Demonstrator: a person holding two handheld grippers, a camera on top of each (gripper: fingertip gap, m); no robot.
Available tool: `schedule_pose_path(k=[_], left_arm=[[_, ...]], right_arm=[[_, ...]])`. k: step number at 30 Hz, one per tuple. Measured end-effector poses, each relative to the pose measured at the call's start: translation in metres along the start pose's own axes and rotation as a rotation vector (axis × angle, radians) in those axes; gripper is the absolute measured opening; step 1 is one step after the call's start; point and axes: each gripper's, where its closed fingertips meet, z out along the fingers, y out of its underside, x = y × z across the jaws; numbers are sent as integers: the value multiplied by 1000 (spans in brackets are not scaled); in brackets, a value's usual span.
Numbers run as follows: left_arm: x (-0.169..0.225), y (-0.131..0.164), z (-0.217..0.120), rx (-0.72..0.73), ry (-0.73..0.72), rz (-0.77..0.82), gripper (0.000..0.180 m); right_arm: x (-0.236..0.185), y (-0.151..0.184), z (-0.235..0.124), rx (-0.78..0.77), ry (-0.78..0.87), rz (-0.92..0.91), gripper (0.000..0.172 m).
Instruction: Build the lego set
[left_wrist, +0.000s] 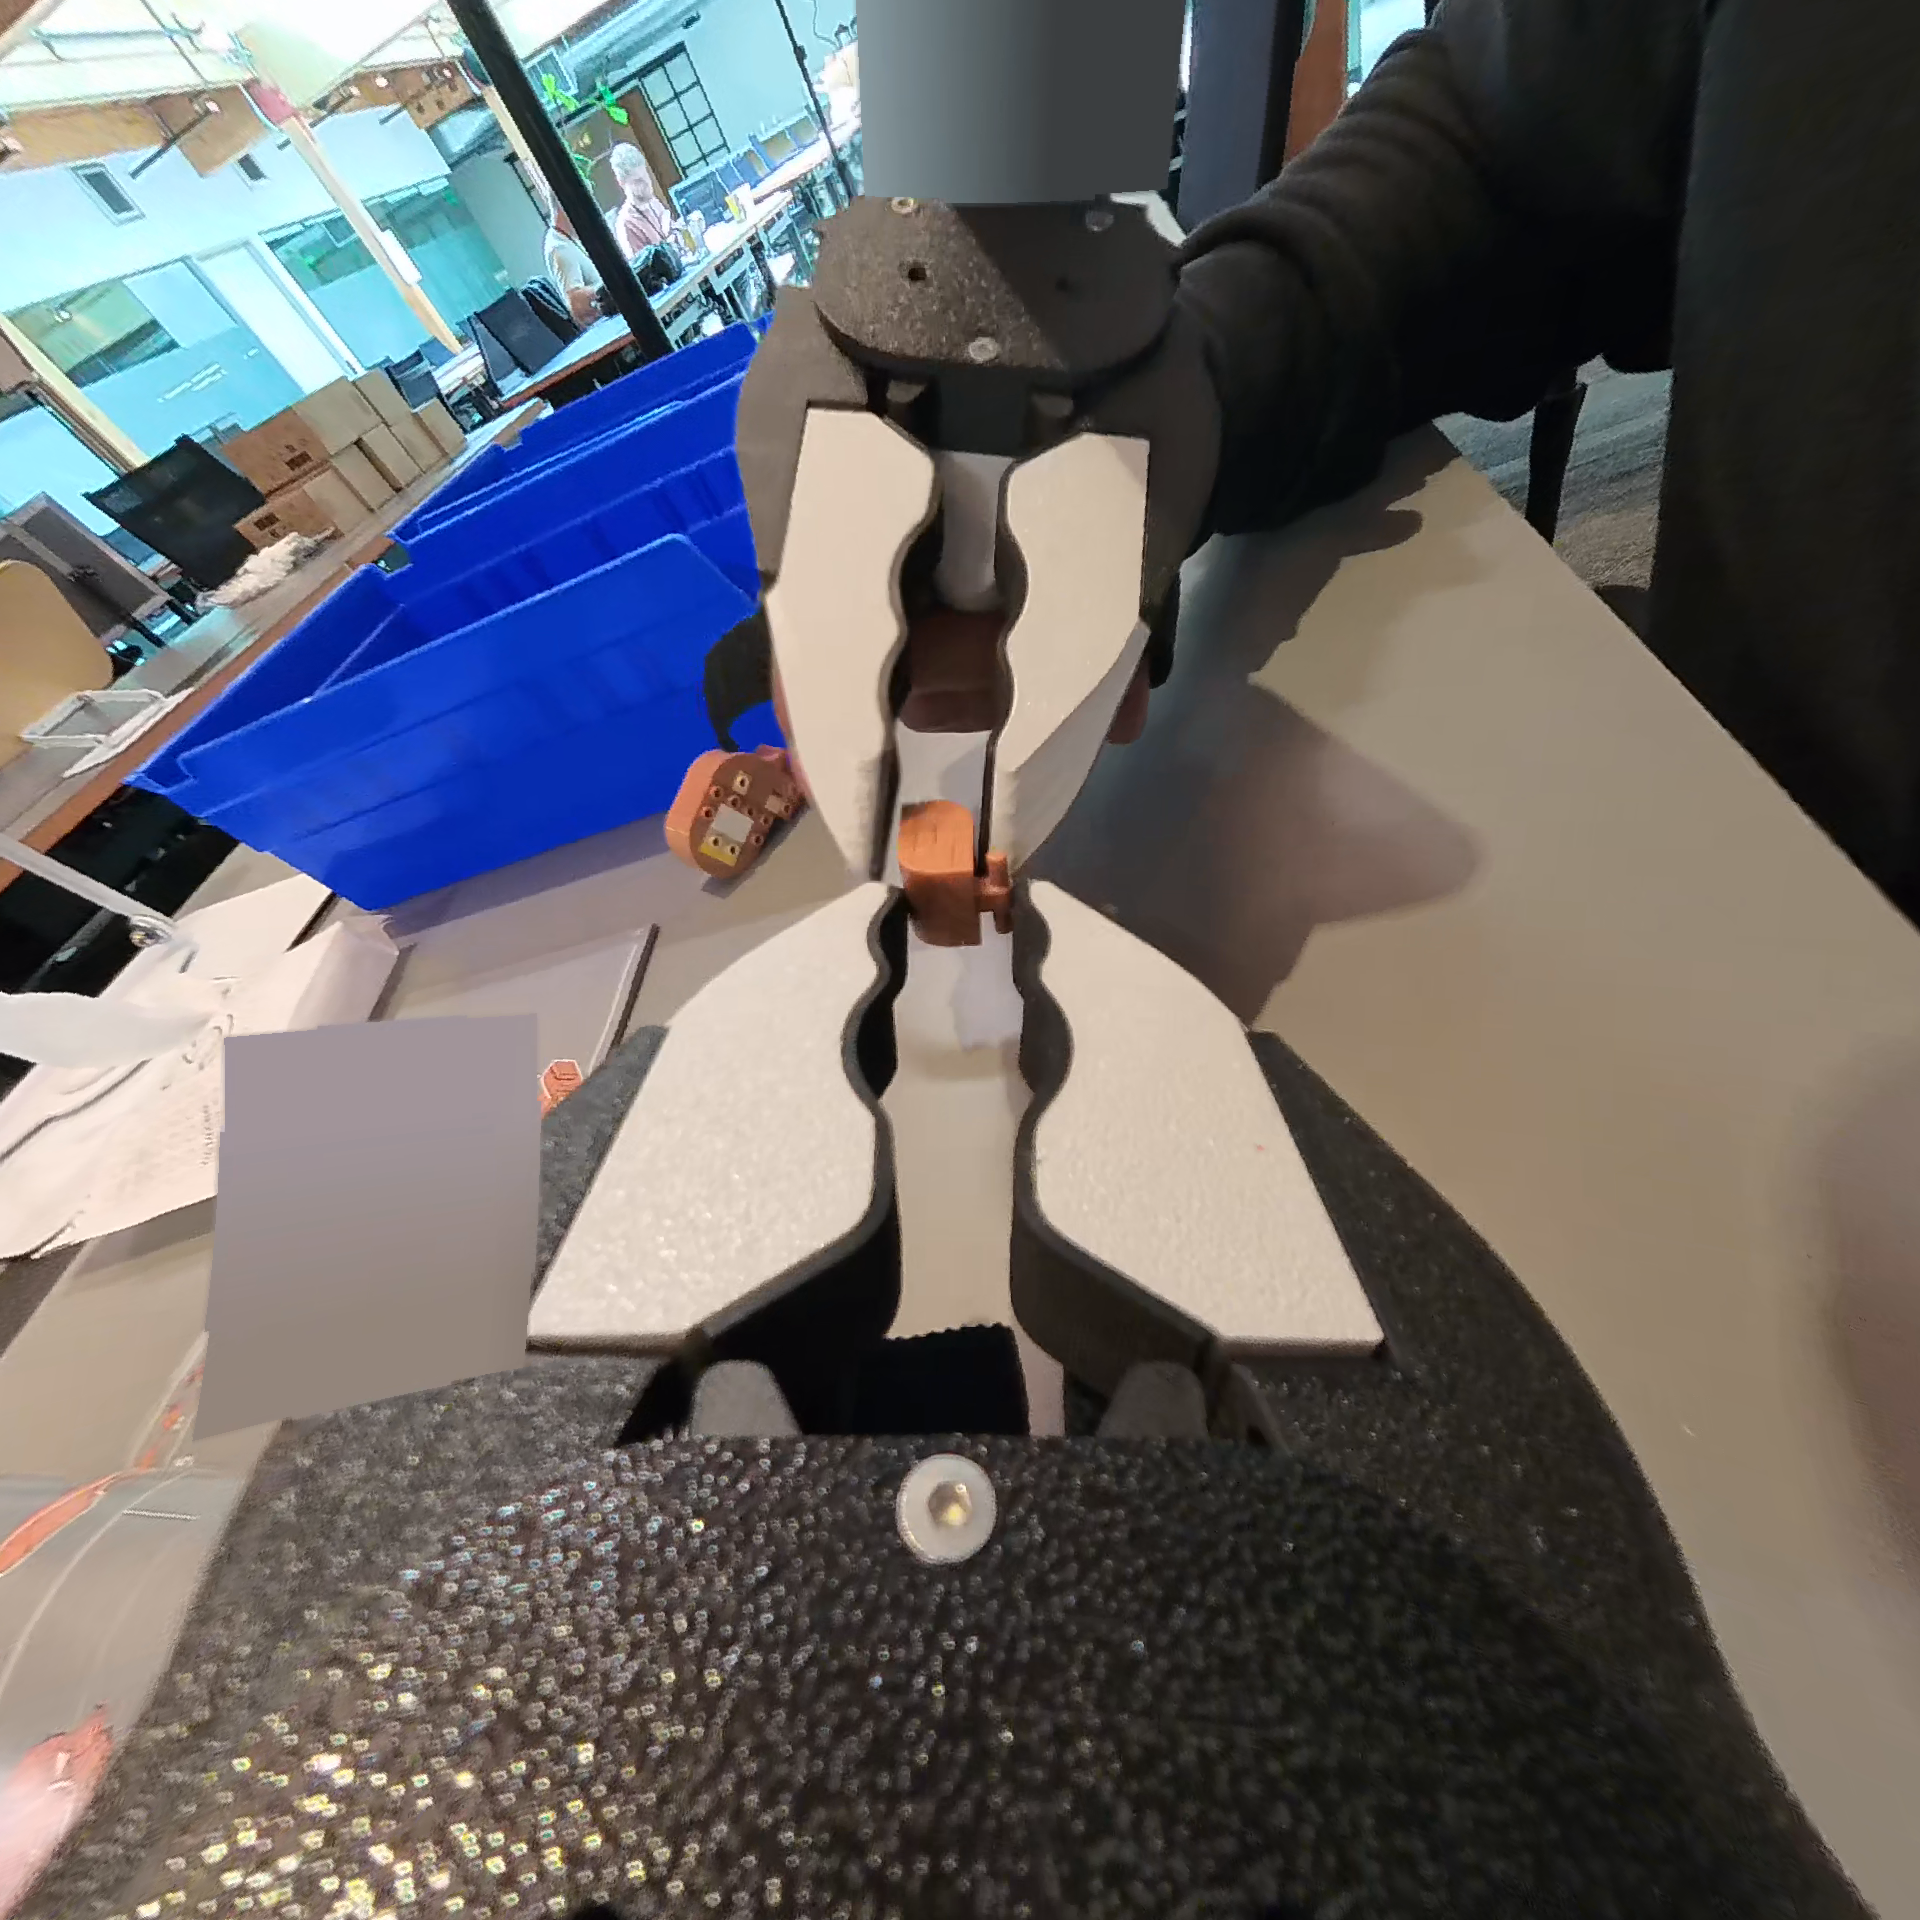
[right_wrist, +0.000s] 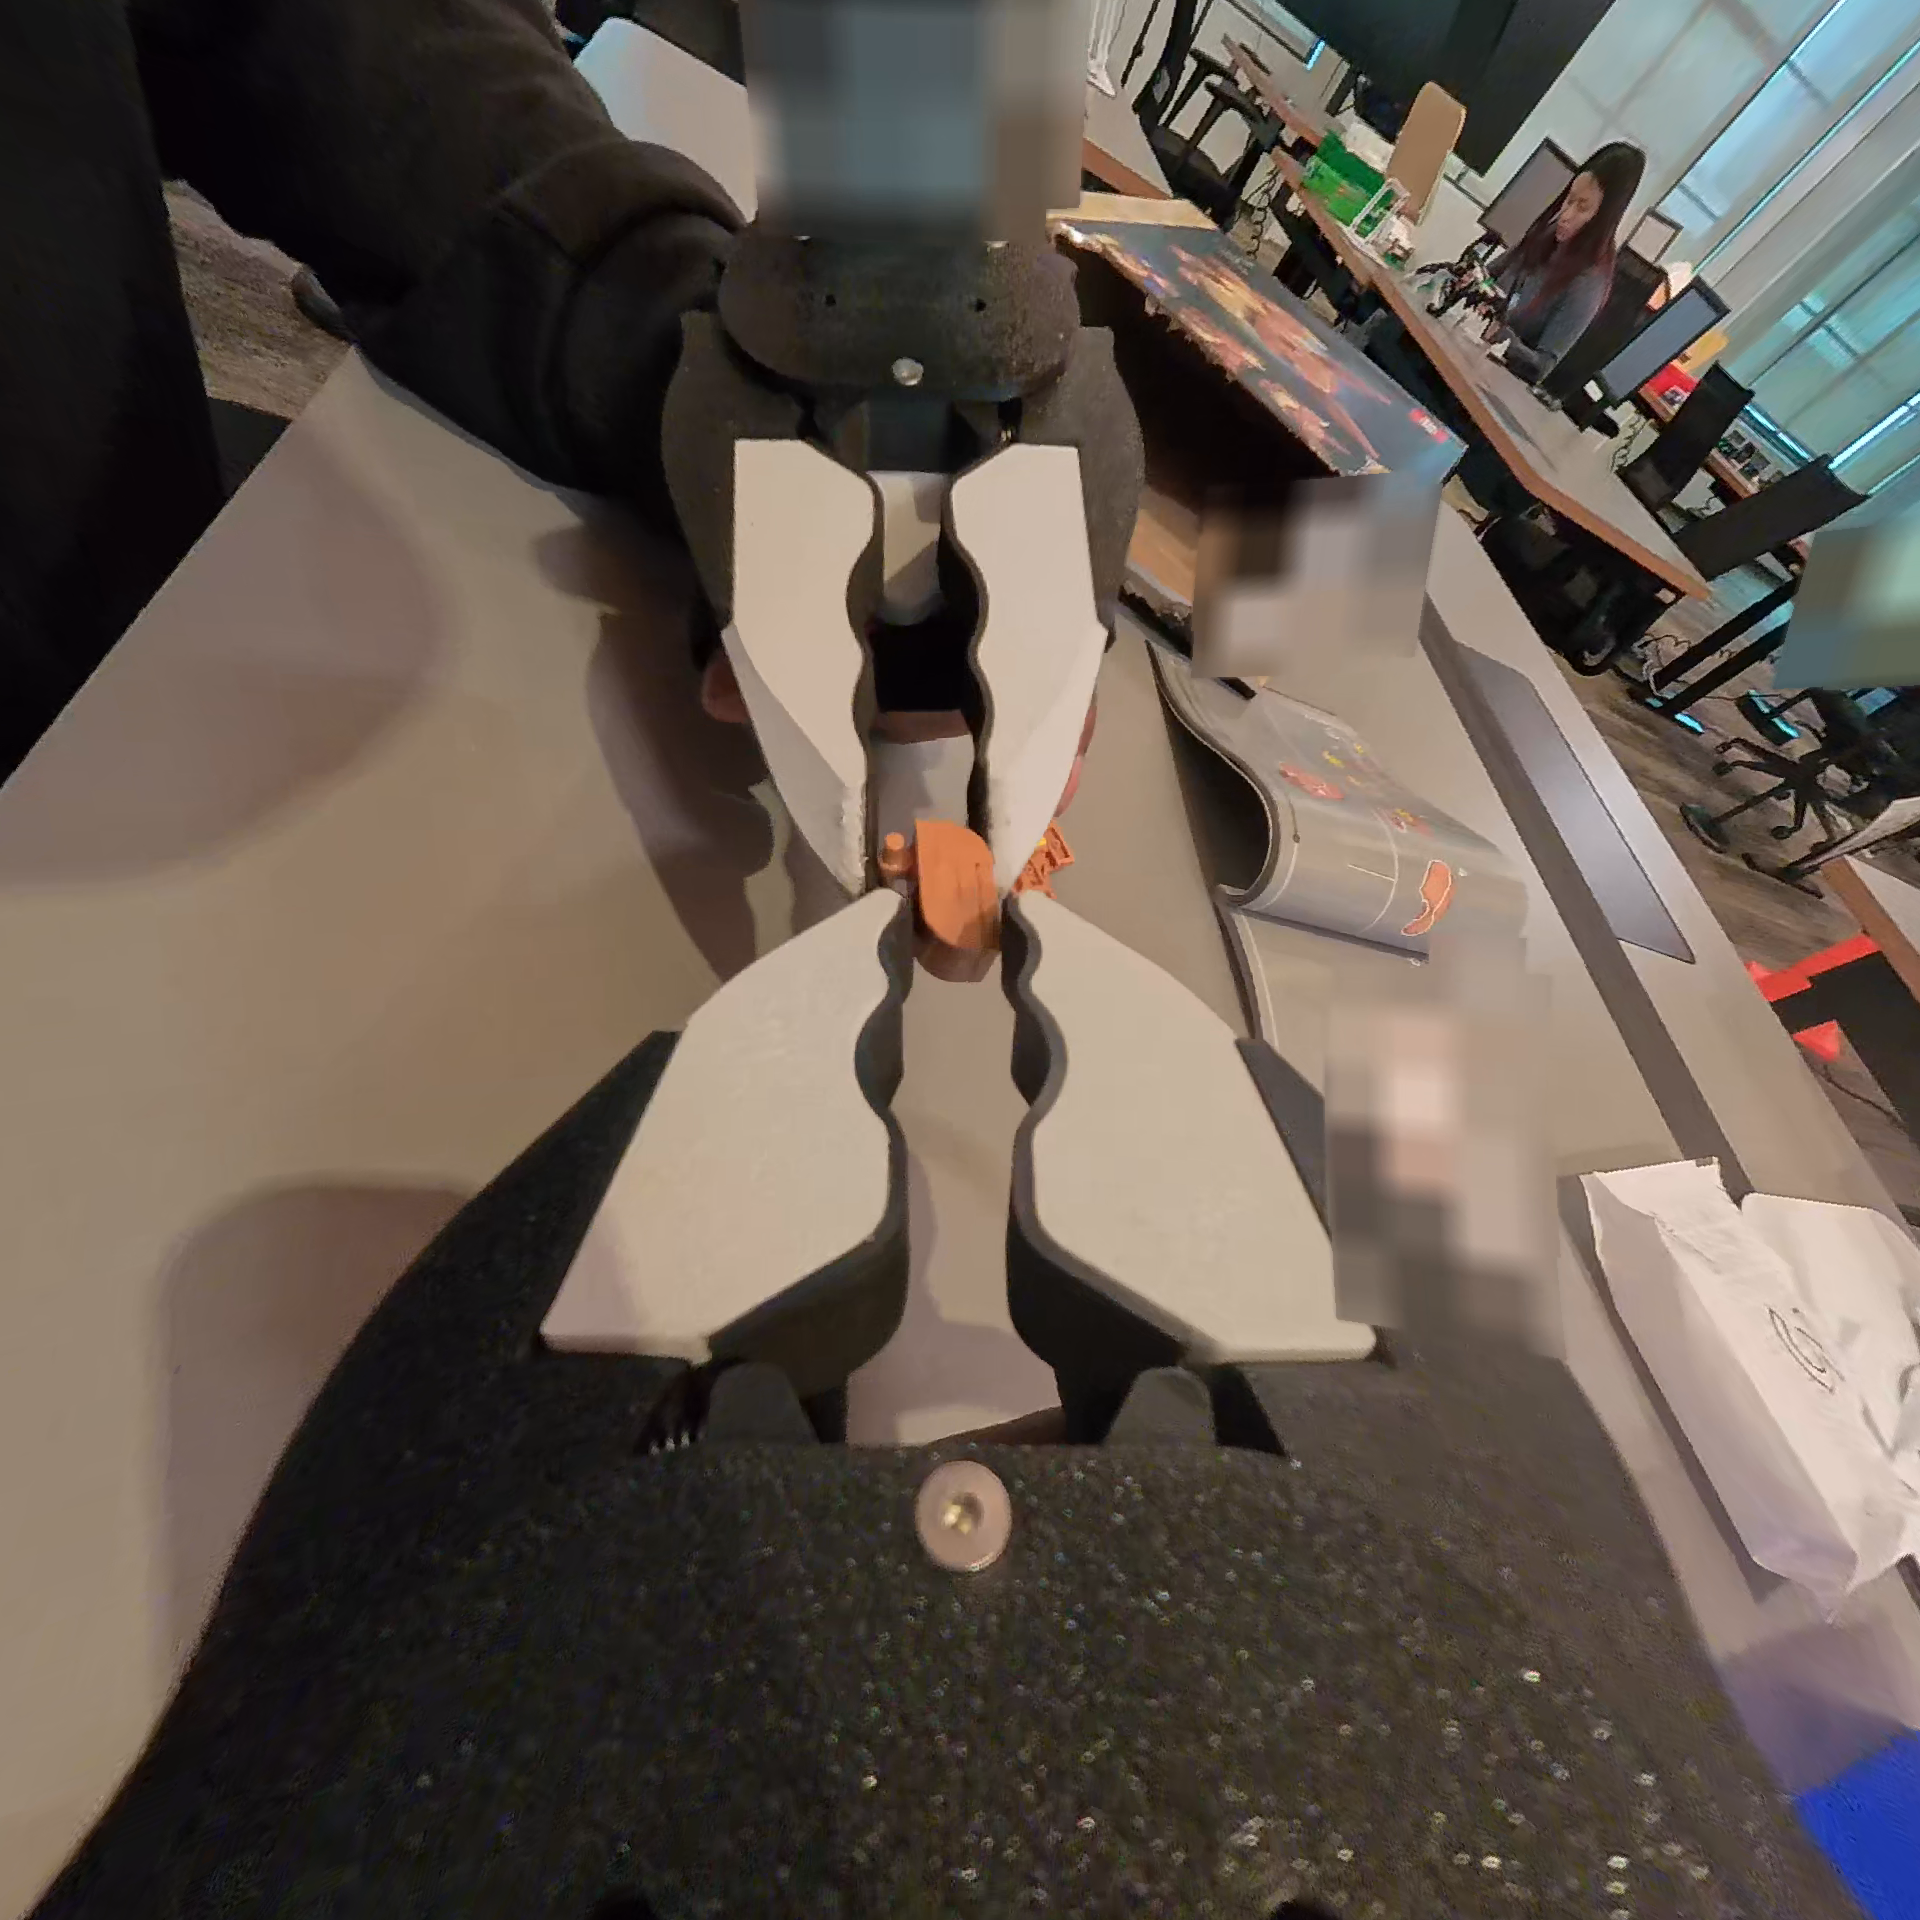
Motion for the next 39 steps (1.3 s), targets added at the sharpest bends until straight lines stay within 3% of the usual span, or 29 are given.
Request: schedule_pose_path(k=[16, 19, 24, 26, 32, 34, 39], left_arm=[[6, 1, 2, -8, 35, -5, 19], [-3, -2, -2, 3, 35, -120, 21], [-21, -6, -8, 60, 104, -591, 33], [-25, -6, -8, 86, 105, -682, 33], [-13, 0, 0, 22, 148, -695, 29], [-8, -2, 1, 28, 180, -704, 19], [-11, -7, -2, 87, 186, -690, 18]], right_arm=[[-6, 1, -1, -2, -43, -46, 13], [4, 3, -2, -10, 55, -147, 13], [17, 5, -3, -39, 215, -324, 13], [15, 1, -2, -33, 239, -377, 13], [11, -3, 2, -37, 264, -448, 13], [9, -4, 2, -35, 265, -464, 13], [12, -8, 0, 1, 303, -457, 14]])
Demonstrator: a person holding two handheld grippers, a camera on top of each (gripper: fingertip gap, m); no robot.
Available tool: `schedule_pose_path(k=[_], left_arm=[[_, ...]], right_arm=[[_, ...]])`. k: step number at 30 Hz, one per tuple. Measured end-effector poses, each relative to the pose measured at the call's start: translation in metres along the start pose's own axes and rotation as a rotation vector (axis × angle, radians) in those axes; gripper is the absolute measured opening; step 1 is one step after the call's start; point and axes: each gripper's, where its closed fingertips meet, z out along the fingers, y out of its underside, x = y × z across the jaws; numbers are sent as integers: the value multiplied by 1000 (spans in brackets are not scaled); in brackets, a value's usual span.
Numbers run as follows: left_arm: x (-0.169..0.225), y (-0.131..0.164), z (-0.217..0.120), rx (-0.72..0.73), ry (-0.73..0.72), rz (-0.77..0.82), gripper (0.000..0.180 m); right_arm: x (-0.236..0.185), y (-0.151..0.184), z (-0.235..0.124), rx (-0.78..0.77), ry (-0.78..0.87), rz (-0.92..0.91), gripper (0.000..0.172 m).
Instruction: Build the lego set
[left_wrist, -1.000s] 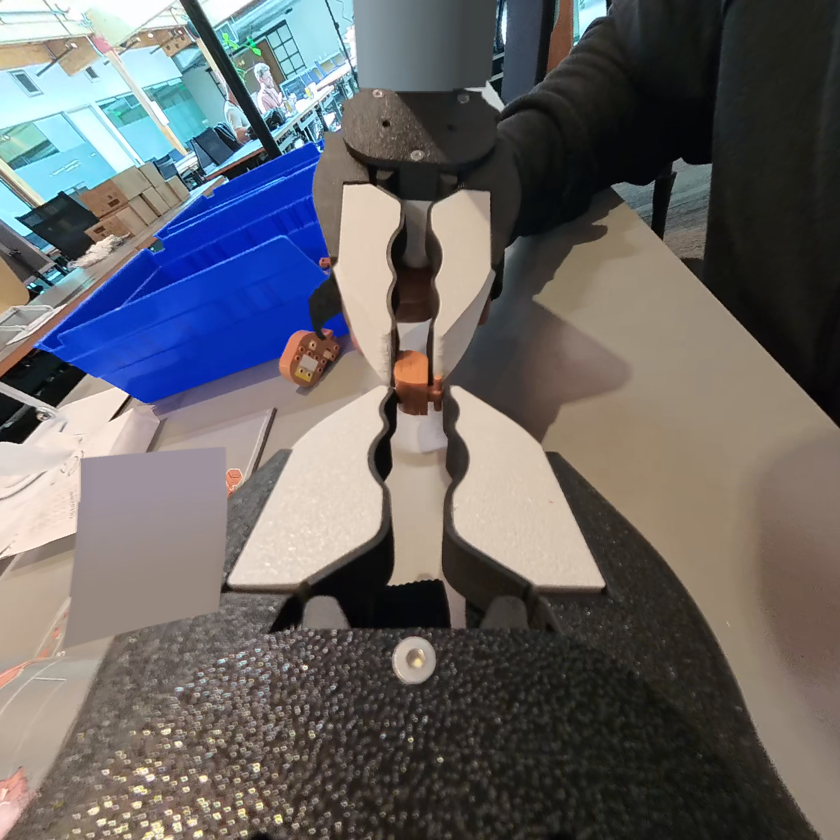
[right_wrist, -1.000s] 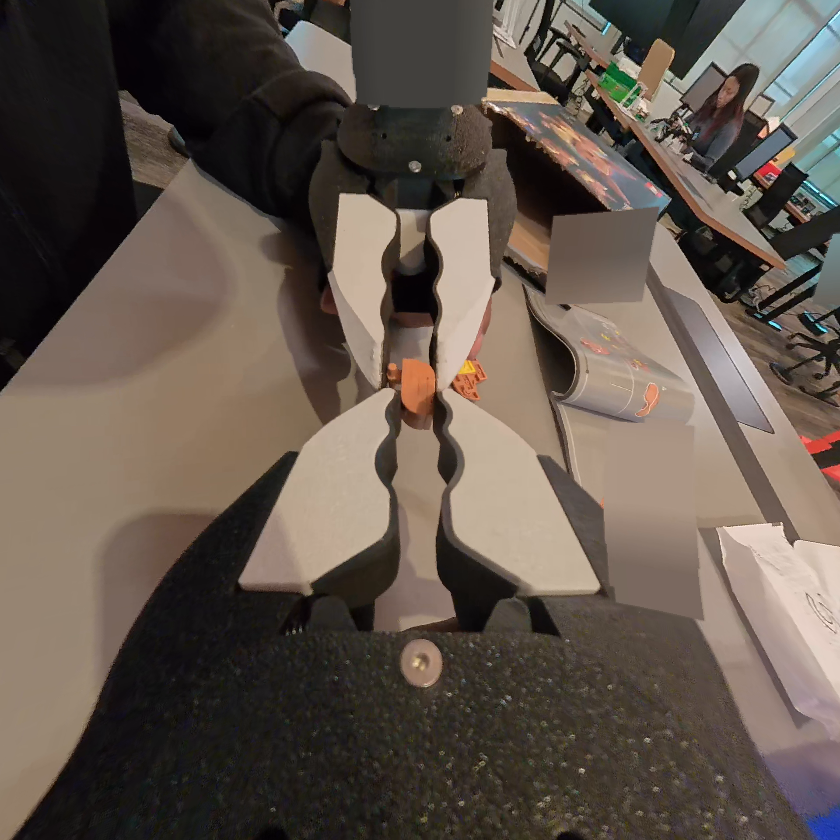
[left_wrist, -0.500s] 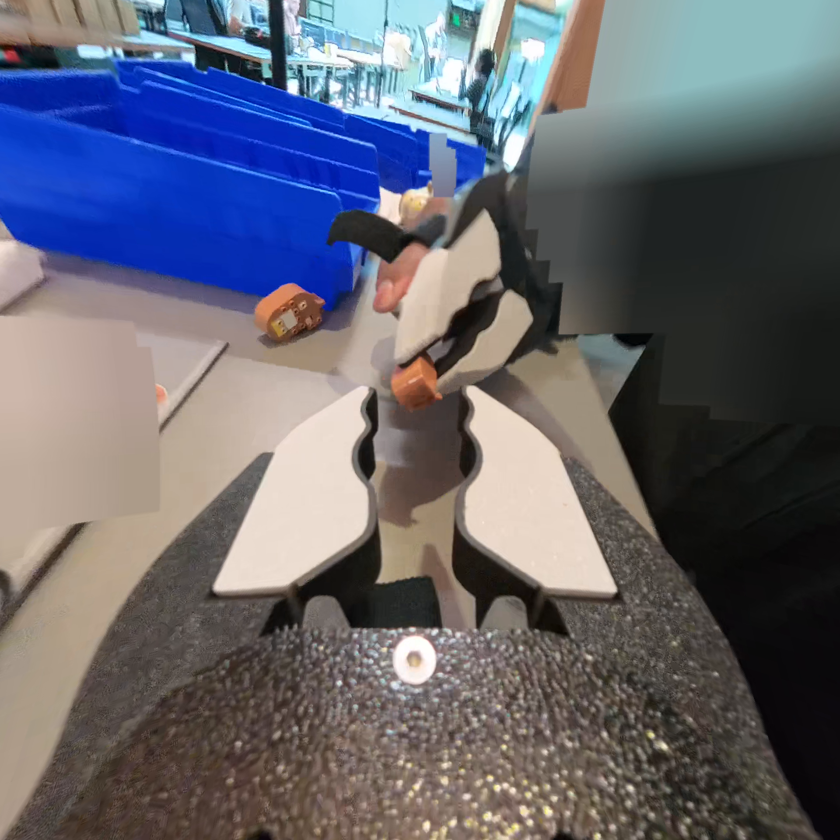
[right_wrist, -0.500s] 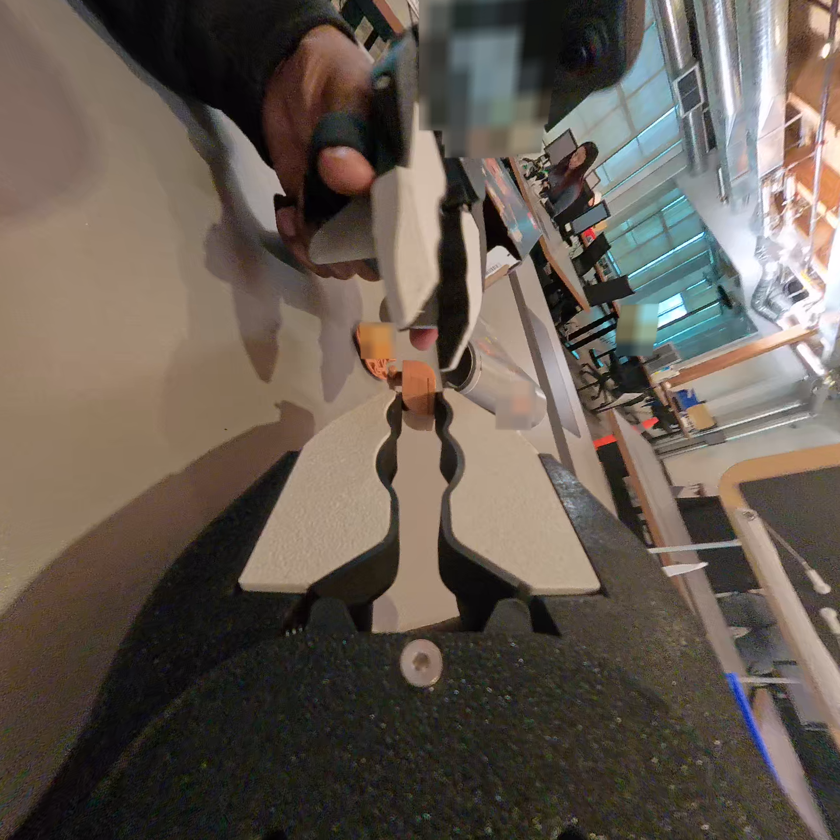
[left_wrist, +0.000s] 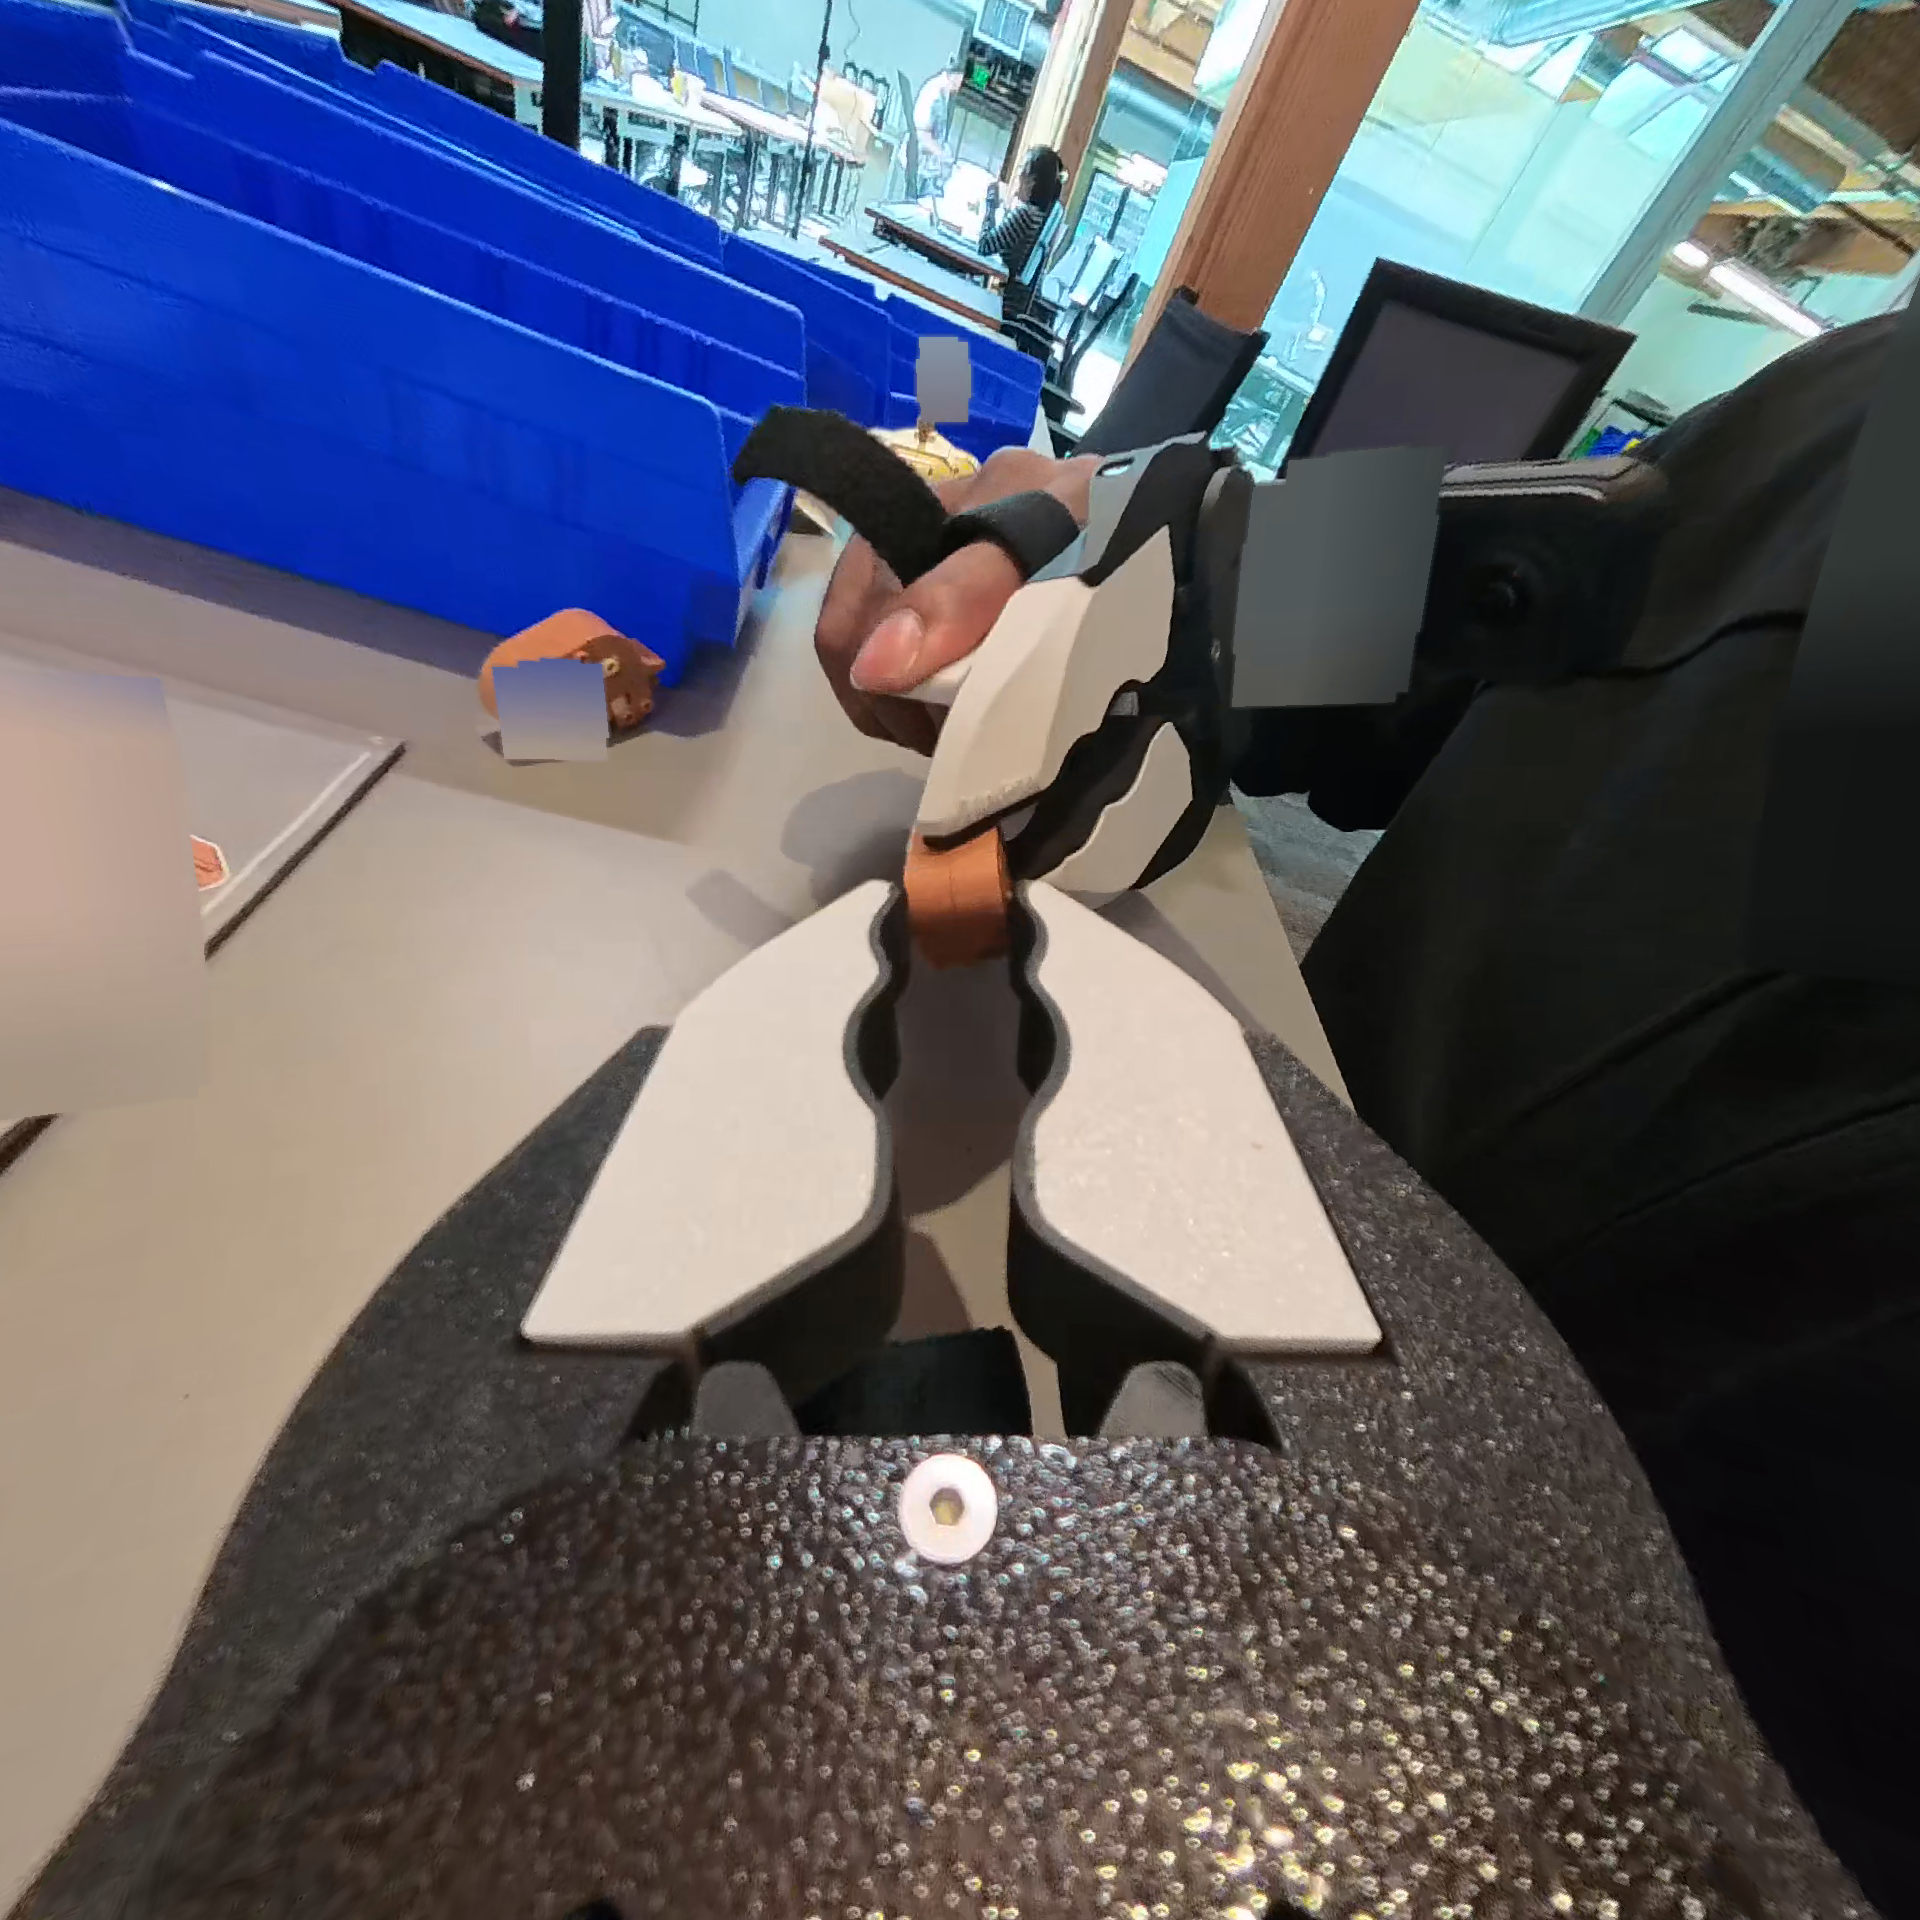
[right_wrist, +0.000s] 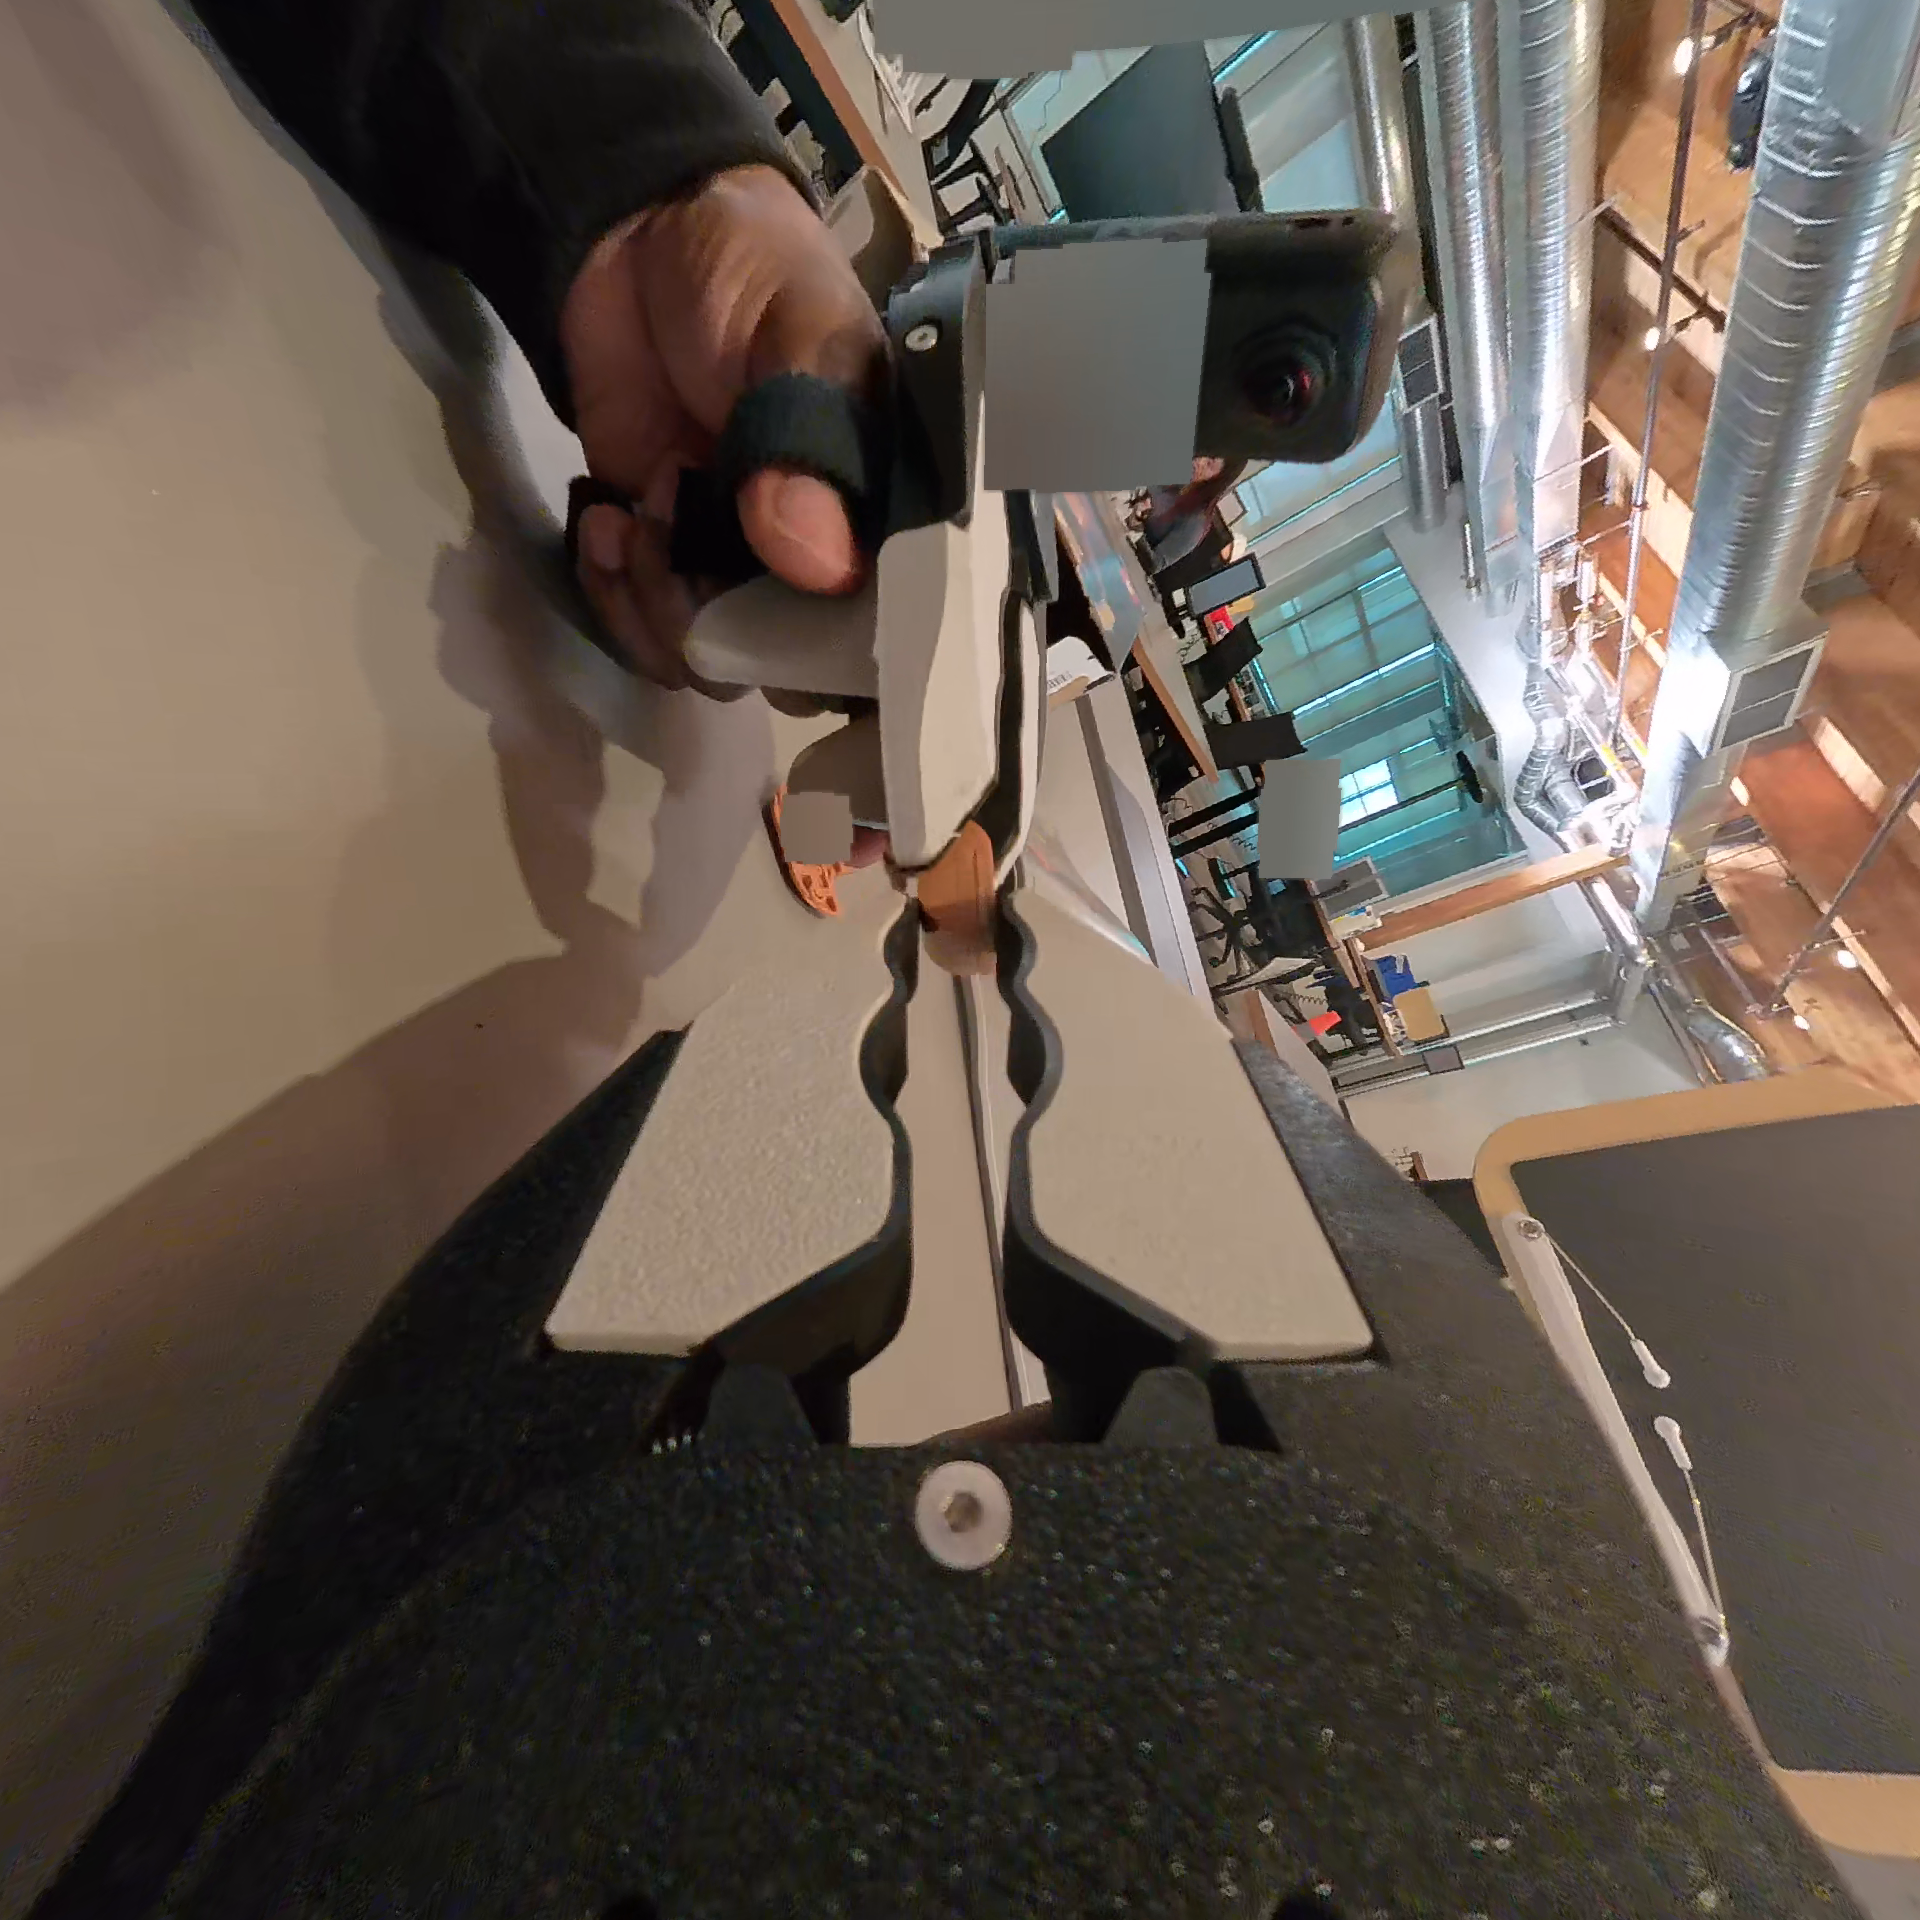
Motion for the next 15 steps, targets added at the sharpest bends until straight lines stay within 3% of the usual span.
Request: schedule_pose_path(k=[15], left_arm=[[11, 0, 2, 13, 93, -39, 18]], right_arm=[[-5, -2, -2, -6, -48, 13, 13]])
